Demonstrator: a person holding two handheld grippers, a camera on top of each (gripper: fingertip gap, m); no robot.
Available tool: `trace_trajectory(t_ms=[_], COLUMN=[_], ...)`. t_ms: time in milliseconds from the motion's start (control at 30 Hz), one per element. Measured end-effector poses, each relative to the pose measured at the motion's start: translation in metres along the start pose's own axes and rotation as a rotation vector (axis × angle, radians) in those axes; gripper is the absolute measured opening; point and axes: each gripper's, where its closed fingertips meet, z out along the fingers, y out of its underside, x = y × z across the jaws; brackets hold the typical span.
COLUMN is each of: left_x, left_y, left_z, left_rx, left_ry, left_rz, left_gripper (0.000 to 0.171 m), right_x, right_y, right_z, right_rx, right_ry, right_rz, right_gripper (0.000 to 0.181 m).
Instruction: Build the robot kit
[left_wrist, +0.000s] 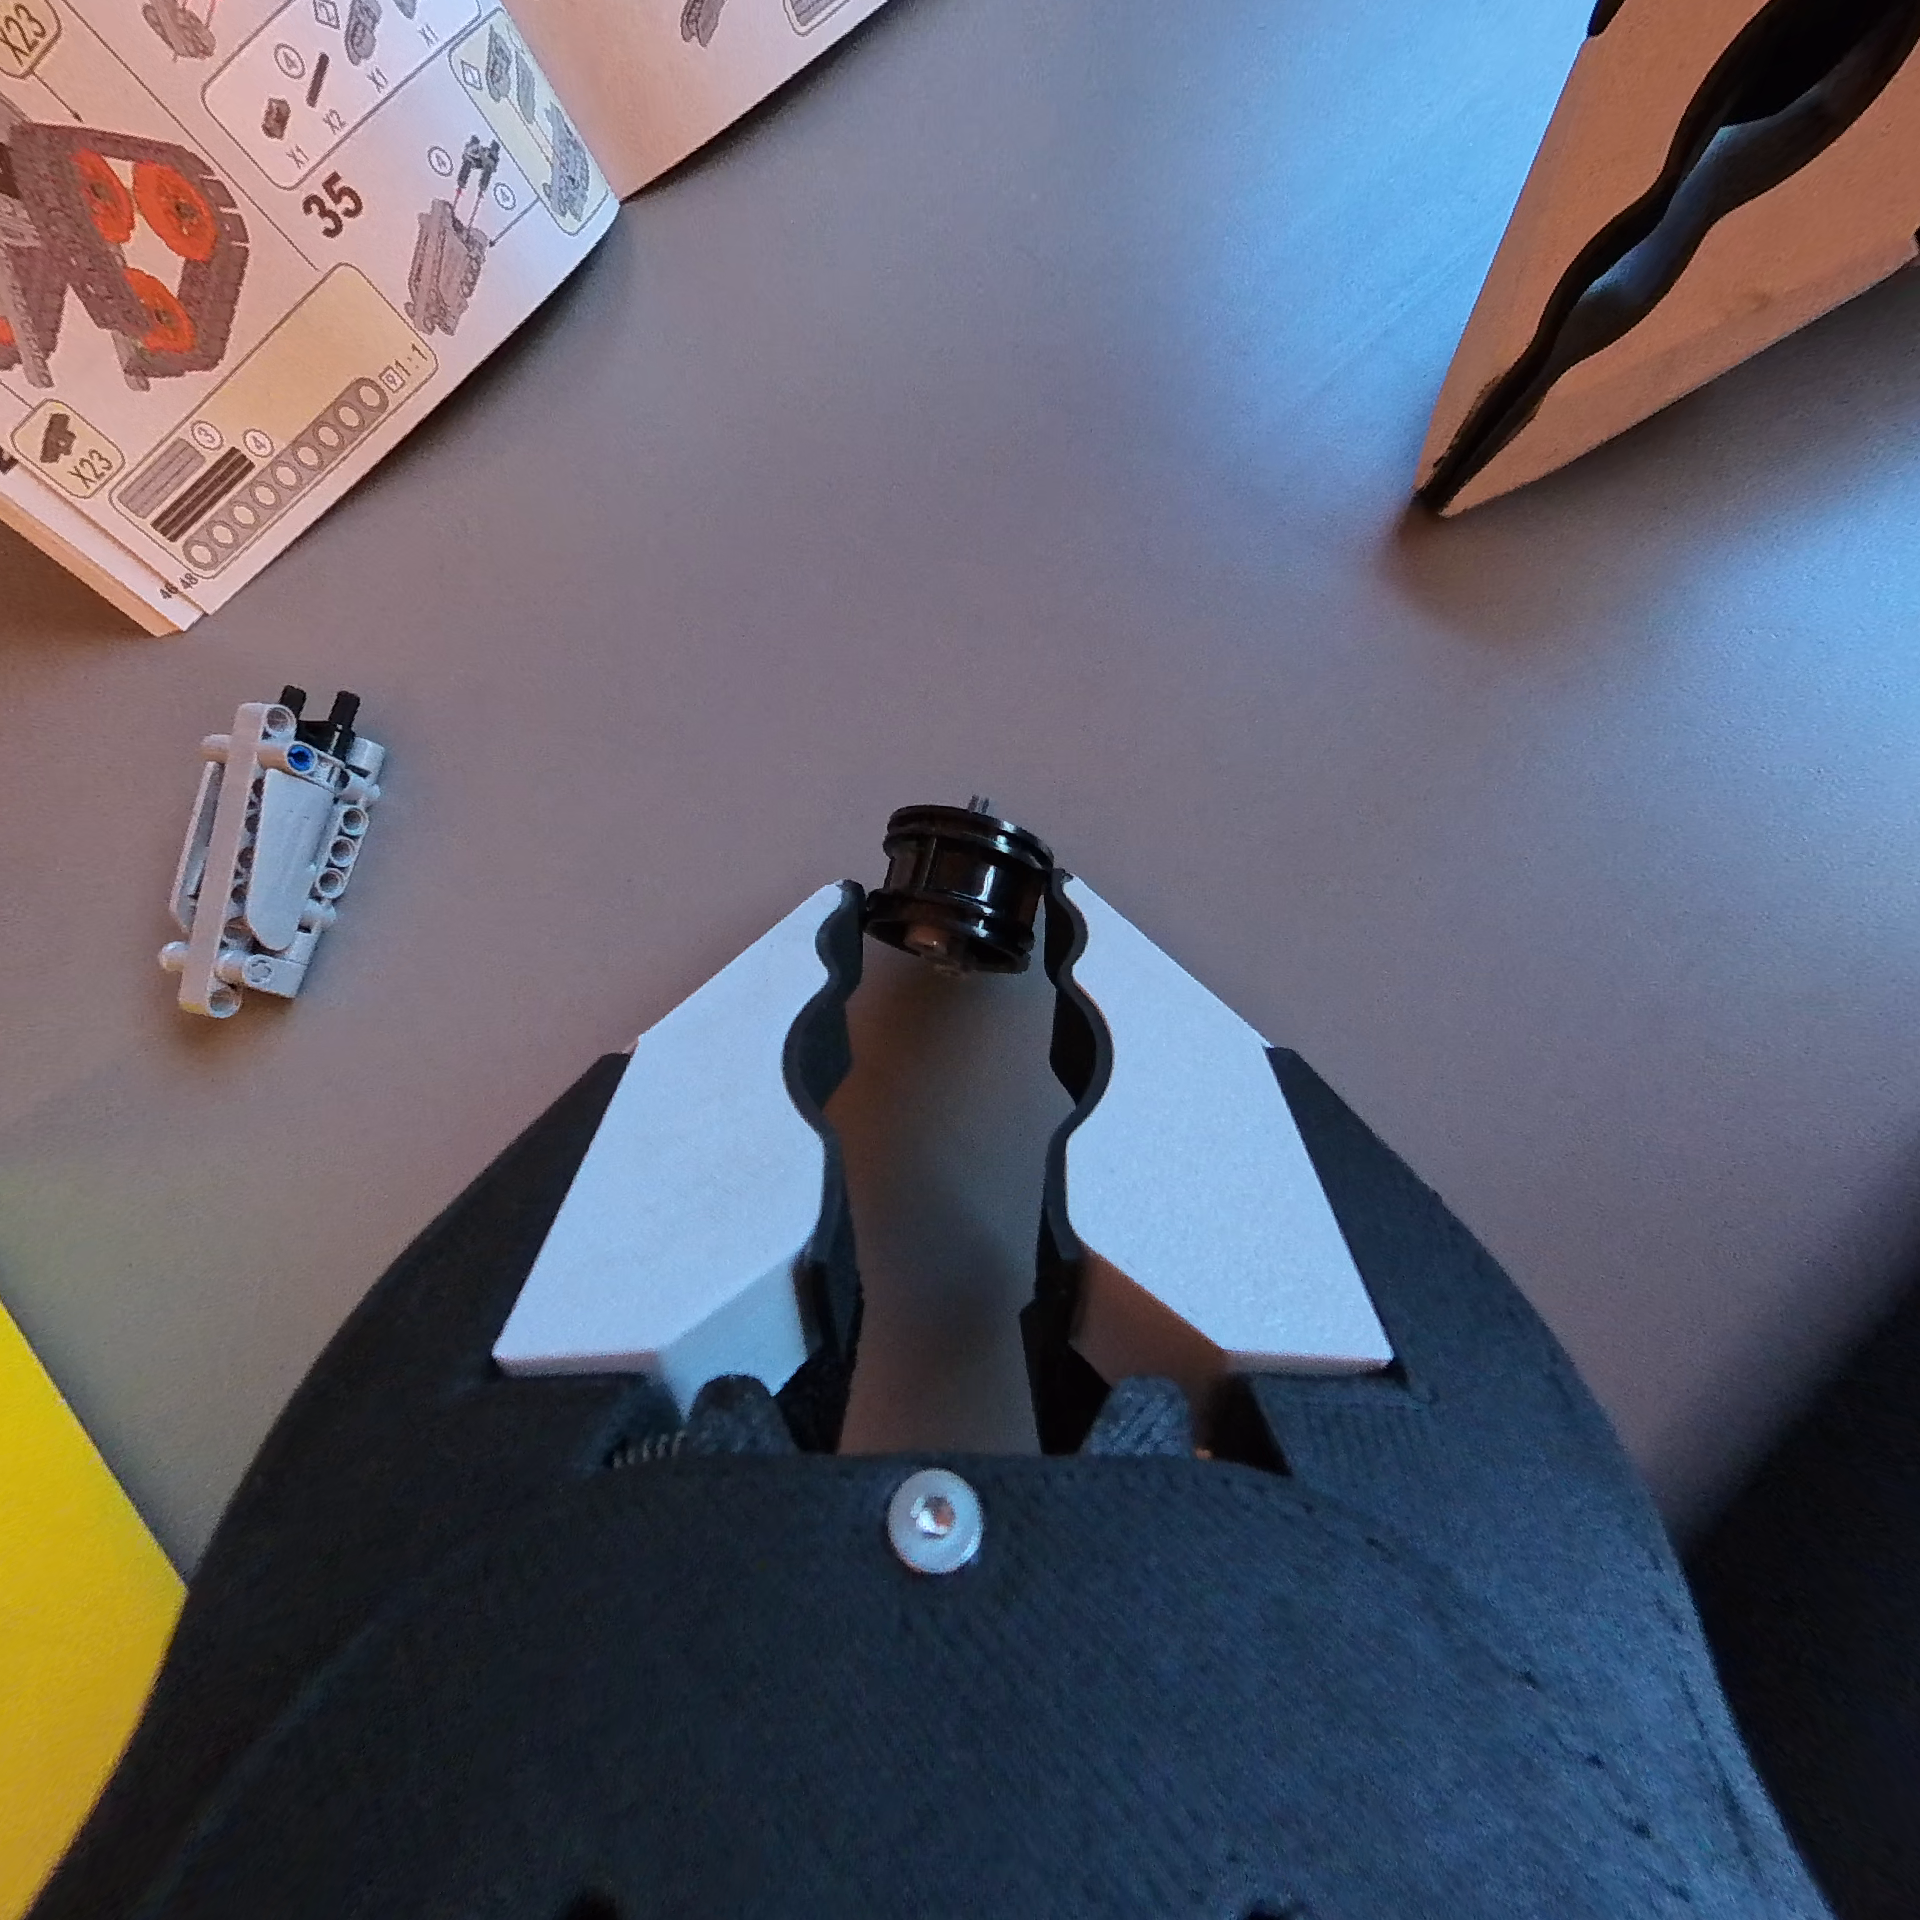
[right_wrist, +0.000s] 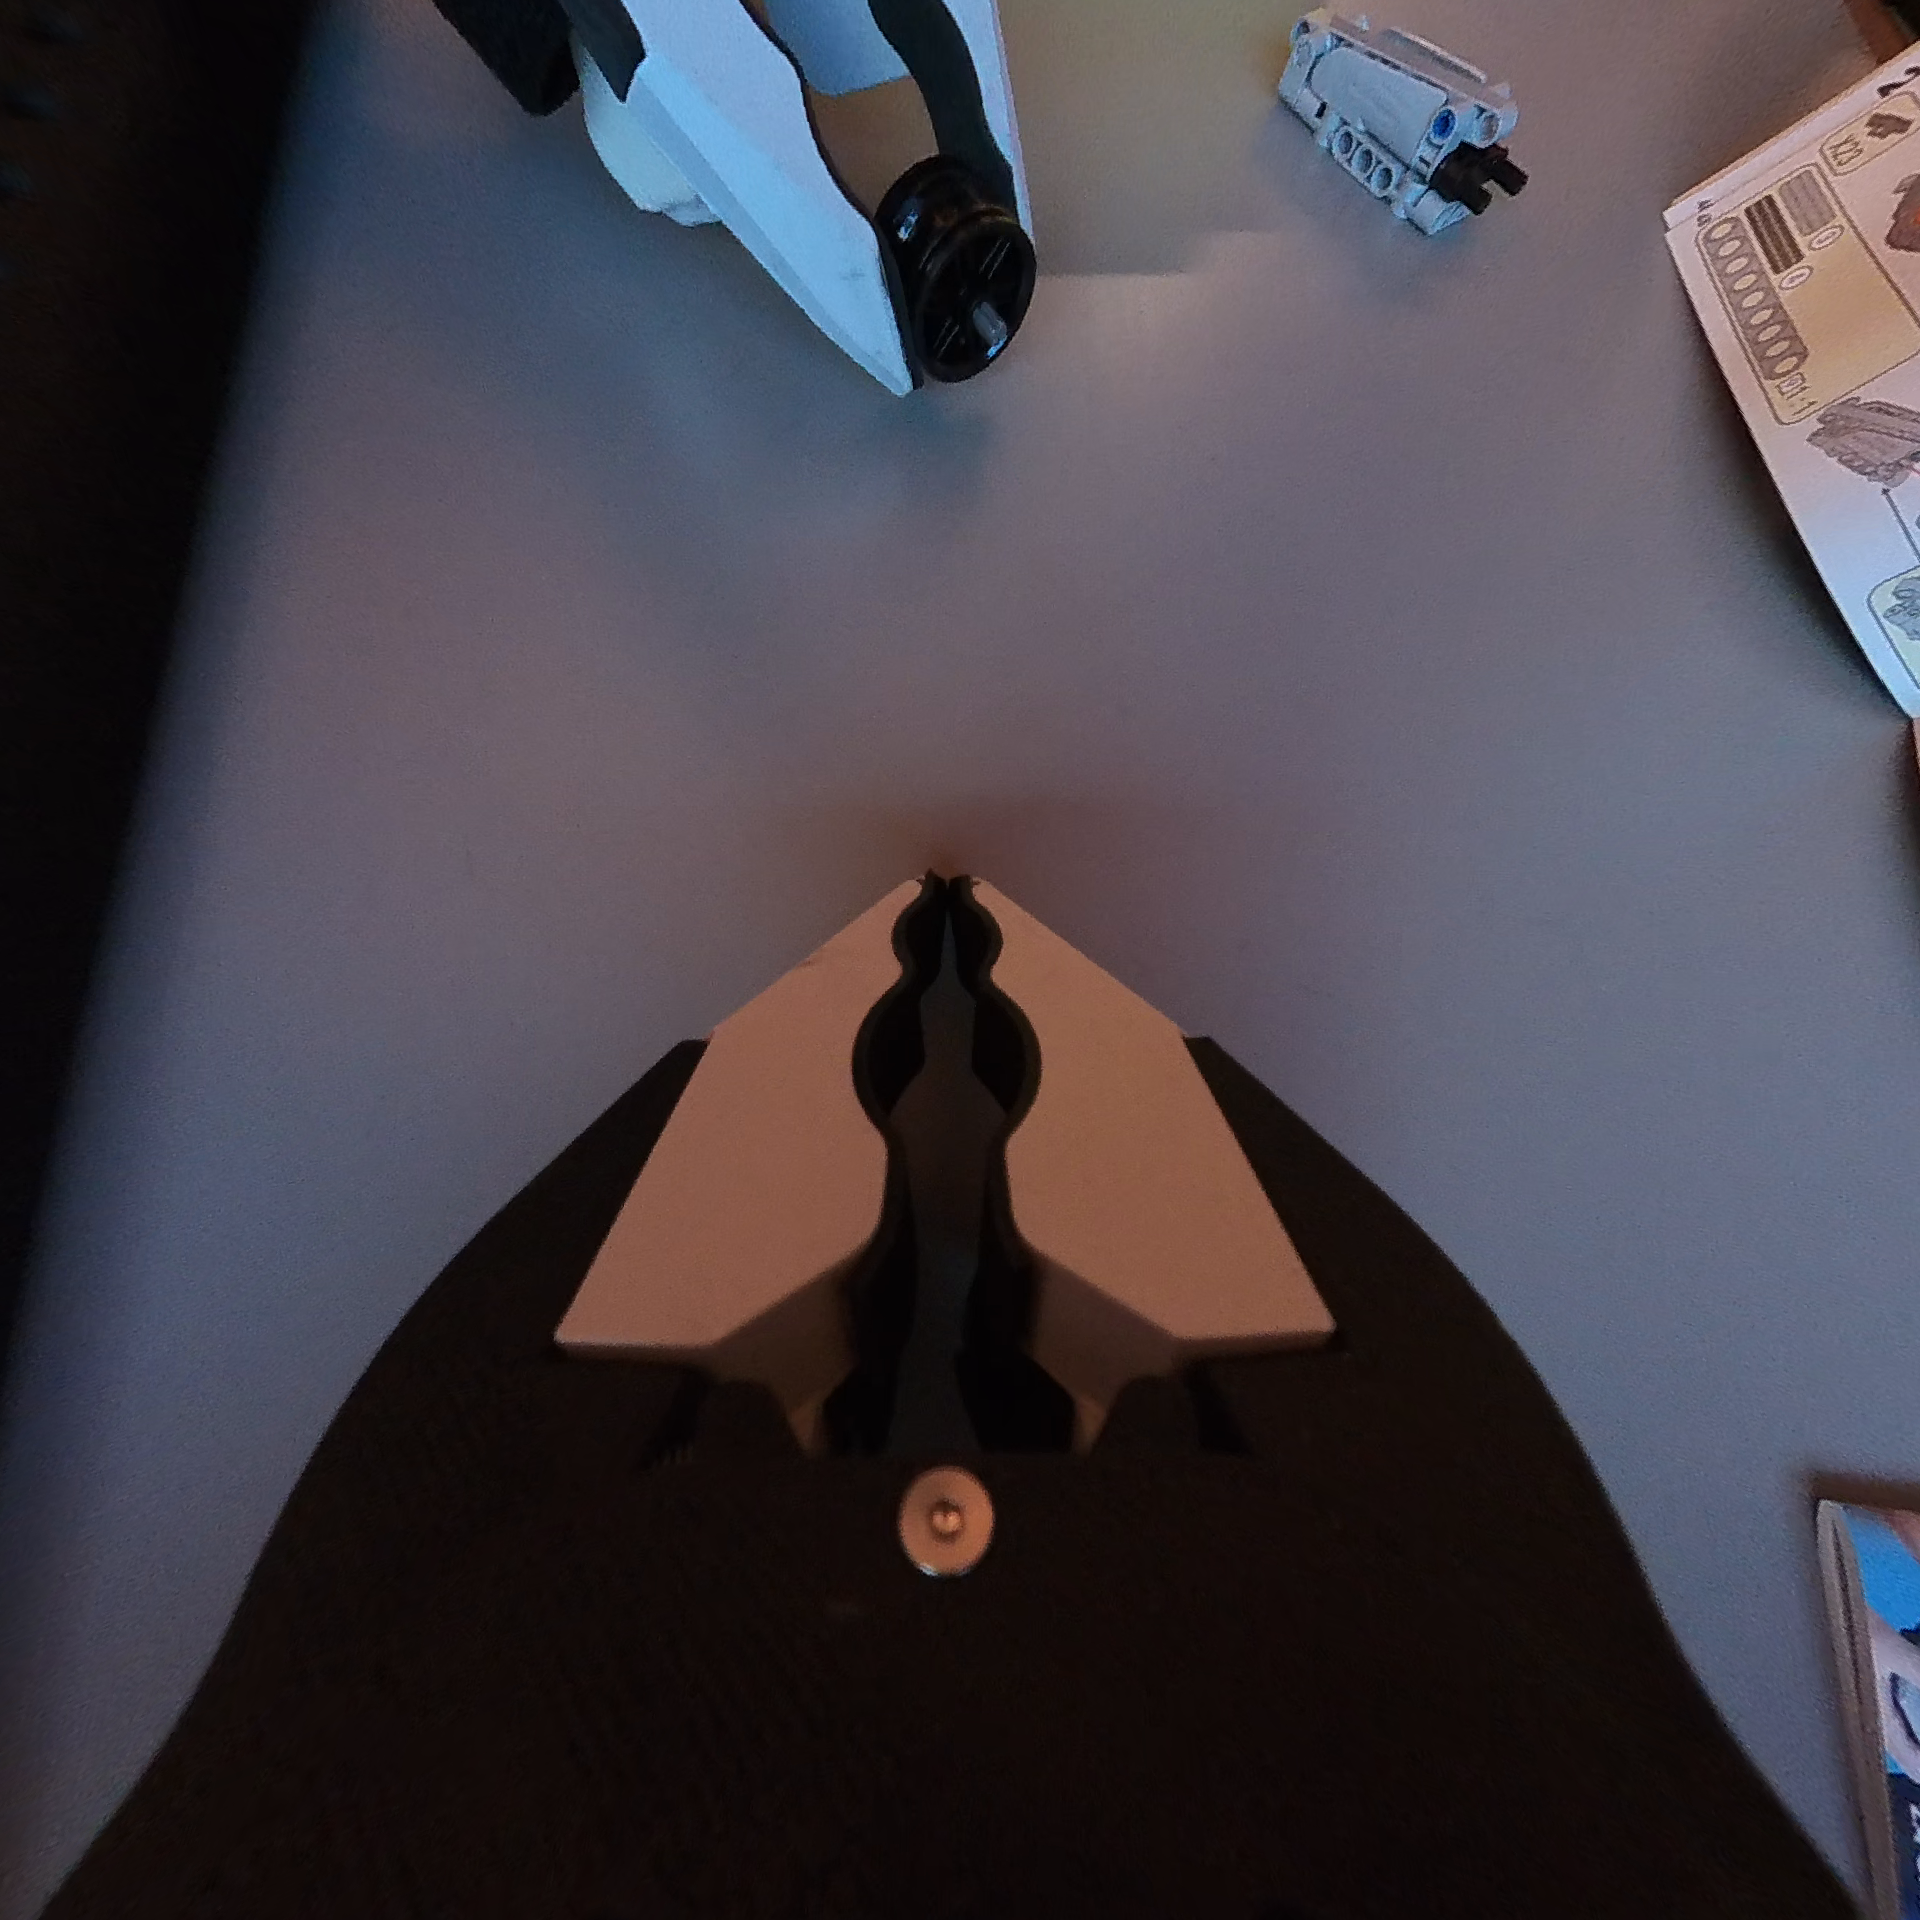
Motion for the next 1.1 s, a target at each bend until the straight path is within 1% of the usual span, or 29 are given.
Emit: trace_trajectory(t_ms=[500,667,800,900,1000,1067,1100], left_x=[0.003,0.009,0.017,0.025,0.032,0.035,0.036], left_y=[0.001,-0.009,-0.012,-0.018,-0.02,-0.022,-0.025], left_z=[0.004,0.001,0.002,0.002,0.002,0.001,0.001], left_rx=[-0.013,0.026,0.027,0.043,0.045,0.049,0.058], left_ry=[0.016,0.03,0.05,0.066,0.077,0.089,0.098], left_rz=[0.013,0.014,0.026,0.04,0.061,0.064,0.062], left_gripper=[0.033,0.033,0.033,0.033,0.033,0.033,0.033], right_x=[0.0,0.0,0.001,0.002,-0.001,-0.005,-0.008], right_y=[0.0,0.0,-0.001,-0.003,-0.006,-0.014,-0.023], right_z=[0.0,0.0,0.001,0.002,0.004,0.006,0.006], right_rx=[0.0,0.0,0.0,0.002,0.009,0.044,0.084], right_ry=[-0.002,-0.006,-0.007,0.006,-0.008,-0.046,-0.07], right_rz=[0.004,0.014,0.034,0.052,0.085,0.111,0.127], right_gripper=[0.001,0.002,0.003,0.009,0.024,0.028,0.03])
